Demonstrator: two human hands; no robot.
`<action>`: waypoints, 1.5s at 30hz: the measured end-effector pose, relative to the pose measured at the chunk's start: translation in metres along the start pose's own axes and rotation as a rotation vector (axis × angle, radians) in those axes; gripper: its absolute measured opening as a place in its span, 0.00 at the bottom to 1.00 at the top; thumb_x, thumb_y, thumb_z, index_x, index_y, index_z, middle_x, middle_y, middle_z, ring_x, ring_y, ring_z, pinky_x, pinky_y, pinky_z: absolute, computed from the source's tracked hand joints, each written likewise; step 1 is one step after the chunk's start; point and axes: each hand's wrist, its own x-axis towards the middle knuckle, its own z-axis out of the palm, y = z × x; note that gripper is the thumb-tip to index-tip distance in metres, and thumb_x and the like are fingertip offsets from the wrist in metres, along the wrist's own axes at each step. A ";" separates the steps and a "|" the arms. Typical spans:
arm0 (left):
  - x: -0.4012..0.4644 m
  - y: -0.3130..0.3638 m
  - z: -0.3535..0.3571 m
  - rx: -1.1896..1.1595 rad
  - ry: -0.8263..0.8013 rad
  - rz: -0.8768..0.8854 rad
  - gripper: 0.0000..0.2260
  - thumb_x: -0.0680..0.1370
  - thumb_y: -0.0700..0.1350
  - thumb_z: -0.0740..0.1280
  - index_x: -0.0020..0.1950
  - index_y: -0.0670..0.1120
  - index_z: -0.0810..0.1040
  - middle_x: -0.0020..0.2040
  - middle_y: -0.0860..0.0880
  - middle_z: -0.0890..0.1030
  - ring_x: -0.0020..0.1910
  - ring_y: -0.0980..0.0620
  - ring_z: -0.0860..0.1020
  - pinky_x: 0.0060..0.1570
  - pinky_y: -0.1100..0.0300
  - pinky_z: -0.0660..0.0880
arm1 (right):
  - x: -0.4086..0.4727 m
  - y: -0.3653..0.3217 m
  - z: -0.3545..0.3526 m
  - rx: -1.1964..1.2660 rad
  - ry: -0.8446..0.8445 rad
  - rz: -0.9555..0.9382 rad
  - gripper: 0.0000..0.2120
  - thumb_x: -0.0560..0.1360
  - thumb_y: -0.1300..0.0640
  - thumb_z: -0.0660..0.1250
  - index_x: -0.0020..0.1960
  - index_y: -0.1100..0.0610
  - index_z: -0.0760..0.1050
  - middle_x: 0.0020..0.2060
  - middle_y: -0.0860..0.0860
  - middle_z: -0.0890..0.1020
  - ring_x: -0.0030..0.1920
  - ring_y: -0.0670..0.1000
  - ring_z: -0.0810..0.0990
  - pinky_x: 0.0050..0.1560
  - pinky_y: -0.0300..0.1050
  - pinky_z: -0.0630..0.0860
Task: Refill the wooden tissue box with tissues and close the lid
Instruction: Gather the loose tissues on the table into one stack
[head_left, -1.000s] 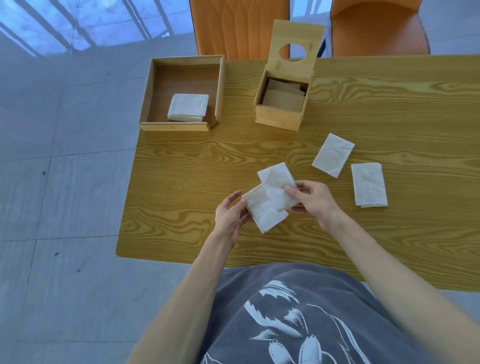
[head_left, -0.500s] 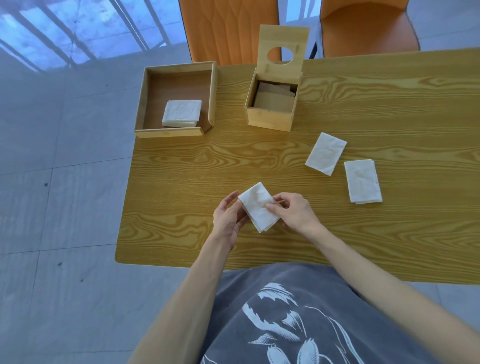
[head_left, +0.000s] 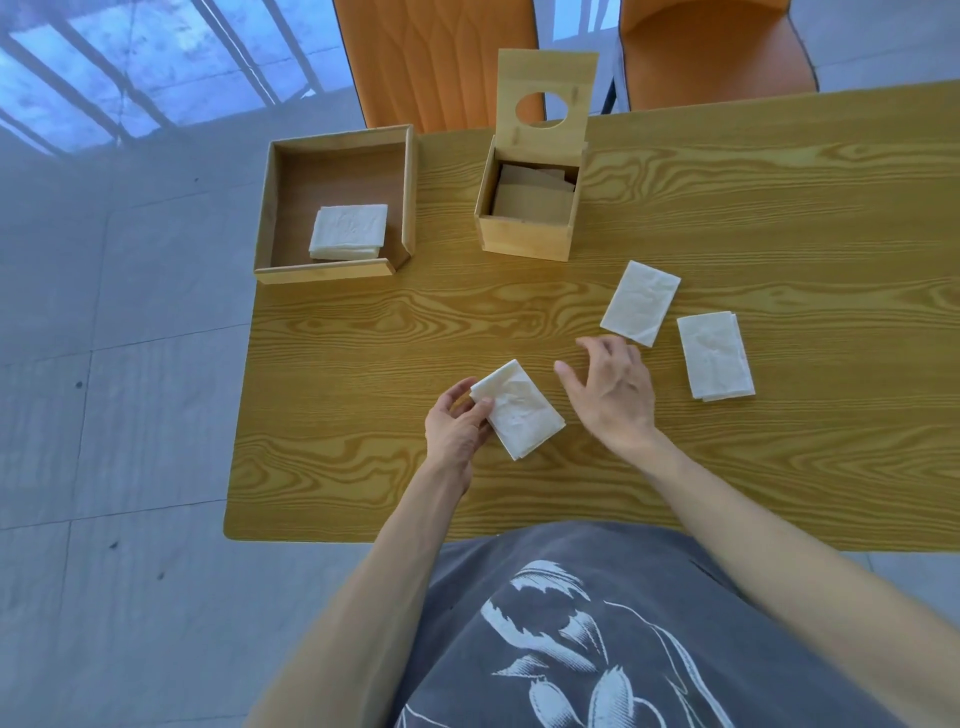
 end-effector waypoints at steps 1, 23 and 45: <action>0.001 0.001 0.001 0.000 0.000 0.002 0.17 0.77 0.32 0.68 0.65 0.42 0.75 0.50 0.45 0.83 0.48 0.48 0.83 0.48 0.55 0.82 | 0.006 0.002 -0.002 -0.037 0.015 0.003 0.25 0.79 0.44 0.62 0.69 0.59 0.71 0.66 0.58 0.75 0.66 0.59 0.72 0.61 0.55 0.71; 0.012 0.007 0.009 -0.015 -0.008 -0.010 0.16 0.77 0.32 0.68 0.64 0.43 0.75 0.53 0.44 0.82 0.50 0.48 0.83 0.49 0.55 0.81 | 0.010 0.024 -0.008 -0.004 0.101 0.046 0.21 0.79 0.50 0.64 0.69 0.56 0.70 0.52 0.53 0.83 0.57 0.57 0.79 0.57 0.54 0.69; 0.011 0.005 0.008 0.016 -0.018 -0.013 0.11 0.79 0.38 0.68 0.61 0.46 0.76 0.58 0.41 0.82 0.52 0.47 0.82 0.51 0.53 0.81 | 0.021 0.010 -0.026 0.562 0.016 0.226 0.11 0.78 0.54 0.67 0.56 0.58 0.81 0.44 0.51 0.86 0.46 0.52 0.84 0.46 0.52 0.81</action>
